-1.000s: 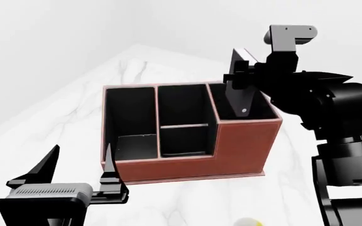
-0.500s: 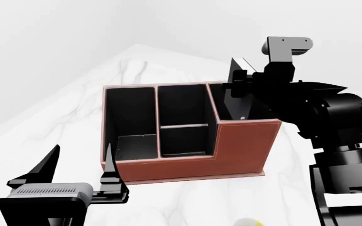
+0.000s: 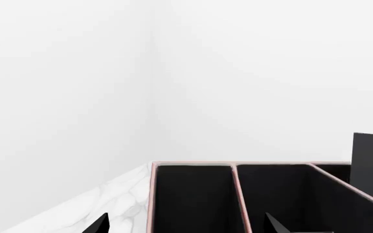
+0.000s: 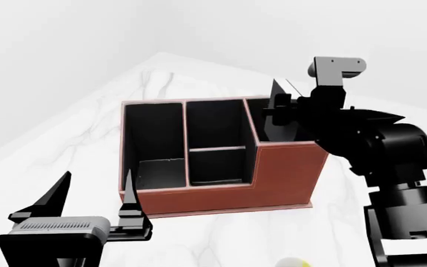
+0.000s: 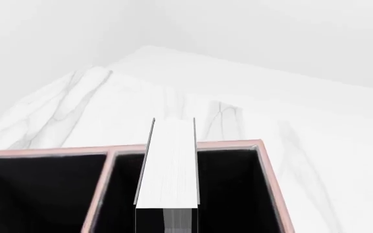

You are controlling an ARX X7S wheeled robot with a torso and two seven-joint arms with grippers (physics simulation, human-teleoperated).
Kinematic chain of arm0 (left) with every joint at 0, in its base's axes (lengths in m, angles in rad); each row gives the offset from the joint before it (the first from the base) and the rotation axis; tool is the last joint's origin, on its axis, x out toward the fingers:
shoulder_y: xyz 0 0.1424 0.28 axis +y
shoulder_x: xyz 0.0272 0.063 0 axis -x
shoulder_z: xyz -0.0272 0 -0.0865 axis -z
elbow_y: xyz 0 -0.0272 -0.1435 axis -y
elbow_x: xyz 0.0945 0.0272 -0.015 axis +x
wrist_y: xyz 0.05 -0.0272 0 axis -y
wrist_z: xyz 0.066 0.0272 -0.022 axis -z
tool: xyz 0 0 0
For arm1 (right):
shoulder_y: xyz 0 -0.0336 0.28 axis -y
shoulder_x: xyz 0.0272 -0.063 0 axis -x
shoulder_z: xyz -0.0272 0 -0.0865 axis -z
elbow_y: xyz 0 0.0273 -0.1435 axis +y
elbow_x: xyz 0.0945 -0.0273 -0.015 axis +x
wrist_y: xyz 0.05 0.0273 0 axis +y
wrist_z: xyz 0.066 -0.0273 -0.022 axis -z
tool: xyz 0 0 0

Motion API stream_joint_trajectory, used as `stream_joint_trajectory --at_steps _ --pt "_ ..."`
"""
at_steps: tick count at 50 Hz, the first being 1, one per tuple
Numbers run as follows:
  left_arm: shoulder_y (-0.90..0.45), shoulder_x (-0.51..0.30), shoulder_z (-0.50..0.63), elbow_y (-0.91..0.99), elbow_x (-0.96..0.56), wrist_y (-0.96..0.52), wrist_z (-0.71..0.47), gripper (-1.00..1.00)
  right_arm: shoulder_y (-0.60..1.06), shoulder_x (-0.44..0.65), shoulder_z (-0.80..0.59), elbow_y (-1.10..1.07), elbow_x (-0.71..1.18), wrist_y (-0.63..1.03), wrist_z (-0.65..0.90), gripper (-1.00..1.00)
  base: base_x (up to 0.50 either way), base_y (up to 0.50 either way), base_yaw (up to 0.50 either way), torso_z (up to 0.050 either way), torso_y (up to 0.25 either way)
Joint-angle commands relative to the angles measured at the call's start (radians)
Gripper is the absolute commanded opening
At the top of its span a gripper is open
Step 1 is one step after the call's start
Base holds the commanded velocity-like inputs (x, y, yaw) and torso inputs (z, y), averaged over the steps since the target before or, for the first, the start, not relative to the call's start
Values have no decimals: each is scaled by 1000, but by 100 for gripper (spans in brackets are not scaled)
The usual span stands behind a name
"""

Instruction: Pick up the book and place it in the right compartment of the caddy.

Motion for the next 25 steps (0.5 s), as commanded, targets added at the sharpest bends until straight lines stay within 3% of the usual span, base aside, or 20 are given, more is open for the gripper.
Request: stream_joint_trajectory --at_steps 1,25 --pt "-2 -2 3 0 0 0 -3 100 -4 2 8 -7 -19 -20 -16 -100 0 0 0 0 0" --pt "-3 -6 8 -4 -2 4 -8 100 -32 5 -1 -8 -18 -38 -20 -100 0 0 0 0 1"
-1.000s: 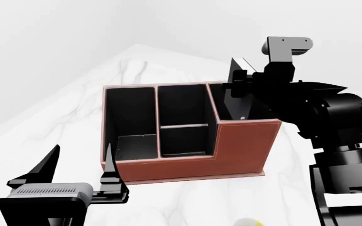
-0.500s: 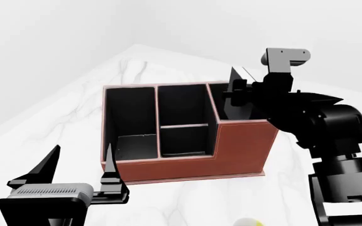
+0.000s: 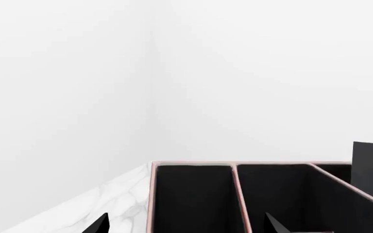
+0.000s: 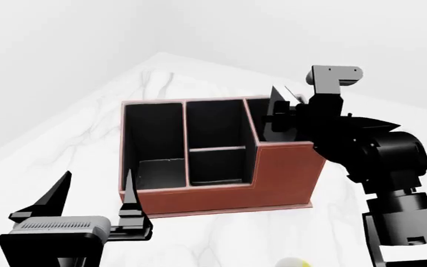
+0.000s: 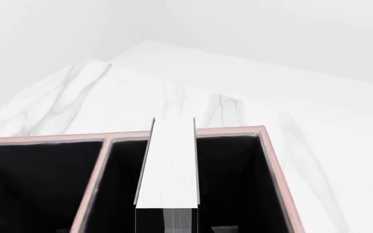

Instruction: Pick up the book and place it in the right compartment of the caddy.

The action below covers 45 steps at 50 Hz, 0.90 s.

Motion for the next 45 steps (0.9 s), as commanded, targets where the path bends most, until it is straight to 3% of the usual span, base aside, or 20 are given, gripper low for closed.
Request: stream_joint_trajectory --at_steps 1,45 --pt "0 -2 3 -1 1 2 -3 100 2 3 8 -13 -17 -11 -12 -100 0 0 0 0 0" --pt "-3 -11 9 0 -8 4 -12 100 5 10 -46 -7 -59 -52 -16 -100 0 0 0 0 2"
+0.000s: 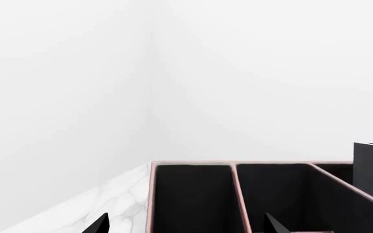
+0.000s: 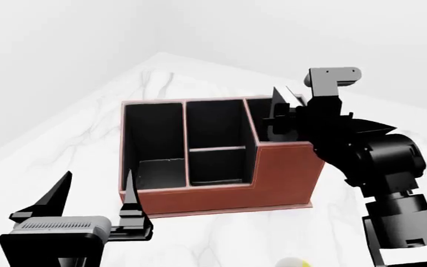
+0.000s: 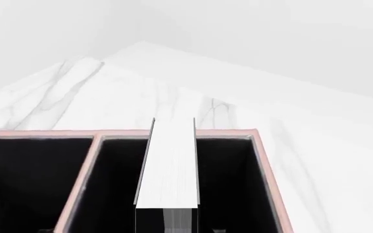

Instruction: Pick up the book and place it in the right compartment of the caddy.

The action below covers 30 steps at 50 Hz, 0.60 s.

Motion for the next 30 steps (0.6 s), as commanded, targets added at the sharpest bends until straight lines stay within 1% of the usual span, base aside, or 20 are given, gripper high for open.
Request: stream_joint_trajectory --at_steps 1,15,24,30 --pt "-1 -3 1 1 -2 0 -3 100 15 -1 3 -7 -25 -10 -12 -100 0 0 0 10 0" --pt "-2 -5 2 -2 -5 3 -5 100 48 -22 -21 113 -58 -80 -59 -100 0 0 0 0 1" --pt "-1 -6 4 -4 -3 7 -7 100 33 -22 -22 121 -58 -95 -63 -100 0 0 0 0 1" --pt "0 -8 5 -4 -3 8 -8 100 8 -14 -15 80 -45 -79 -46 -100 0 0 0 0 2"
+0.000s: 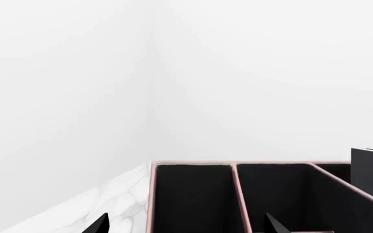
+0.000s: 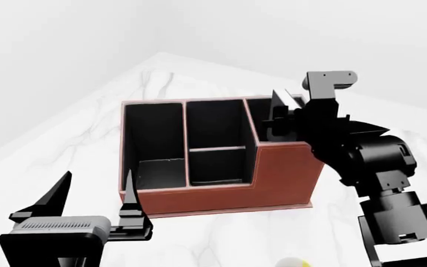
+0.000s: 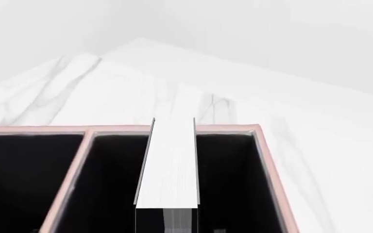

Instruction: Pick up the book and place it in the right compartment of the caddy.

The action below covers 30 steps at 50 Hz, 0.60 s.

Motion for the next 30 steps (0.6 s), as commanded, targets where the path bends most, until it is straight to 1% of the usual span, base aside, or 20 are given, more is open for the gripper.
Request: stream_joint_trajectory --at_steps 1,13,30 --pt "1 -2 2 -2 0 3 -2 100 -12 5 14 -33 -15 -2 -2 -100 0 0 0 0 0" --pt "0 -4 6 -3 2 6 -5 100 -33 12 21 -70 -2 11 13 -100 0 0 0 1 2" --pt "-1 -7 8 -2 0 6 -9 100 -33 10 20 -49 -2 -4 7 -100 0 0 0 0 1"
